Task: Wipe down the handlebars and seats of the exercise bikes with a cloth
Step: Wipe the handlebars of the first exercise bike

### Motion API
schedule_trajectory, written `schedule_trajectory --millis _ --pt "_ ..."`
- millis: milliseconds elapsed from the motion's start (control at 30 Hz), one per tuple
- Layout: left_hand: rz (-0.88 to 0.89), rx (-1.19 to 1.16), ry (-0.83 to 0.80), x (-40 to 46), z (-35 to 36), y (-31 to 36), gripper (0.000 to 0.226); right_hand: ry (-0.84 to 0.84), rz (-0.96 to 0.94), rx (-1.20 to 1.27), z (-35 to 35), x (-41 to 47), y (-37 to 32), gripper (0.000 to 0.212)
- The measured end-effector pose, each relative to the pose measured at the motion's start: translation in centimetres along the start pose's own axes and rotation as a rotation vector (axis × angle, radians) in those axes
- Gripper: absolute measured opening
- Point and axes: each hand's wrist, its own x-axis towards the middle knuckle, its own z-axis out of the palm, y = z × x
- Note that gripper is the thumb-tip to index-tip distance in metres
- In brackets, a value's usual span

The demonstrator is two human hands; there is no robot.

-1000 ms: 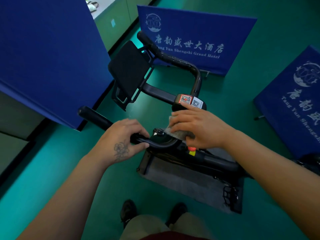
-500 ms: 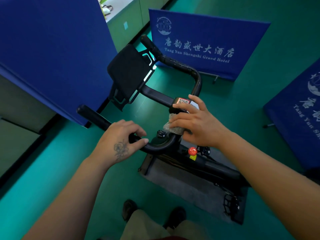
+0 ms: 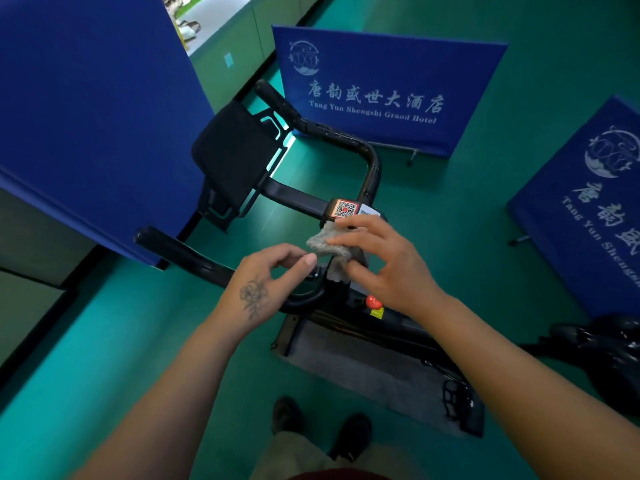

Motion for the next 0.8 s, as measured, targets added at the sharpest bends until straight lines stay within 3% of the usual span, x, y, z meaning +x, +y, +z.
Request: schedule_trajectory --millis 67,233,333,633,800 --pt "-0.017 -0.110 -0.020 0.0 0.4 0.6 0.047 0.013 0.064 0.075 0.5 -0.6 -0.8 0.040" --pt "-0.045 -0.348 -0.048 0.2 1.2 1.5 0.038 0.094 0.194 0.259 1.5 -1.3 -2.3 0.047" --pt "-0.069 -0.463 -0.051 0.4 1.7 1.4 0.048 0.141 0.240 0.307 1.7 -1.5 -2.8 0.050" --pt "-0.127 -0.560 0.003 0.8 2.5 2.1 0.035 0.189 0.439 0.645 1.5 -2.3 -3.0 0.061" --pt "-0.127 -0.612 -0.056 0.9 3.3 2.9 0.039 0.214 0.518 0.732 0.9 -3.5 -3.1 0.063"
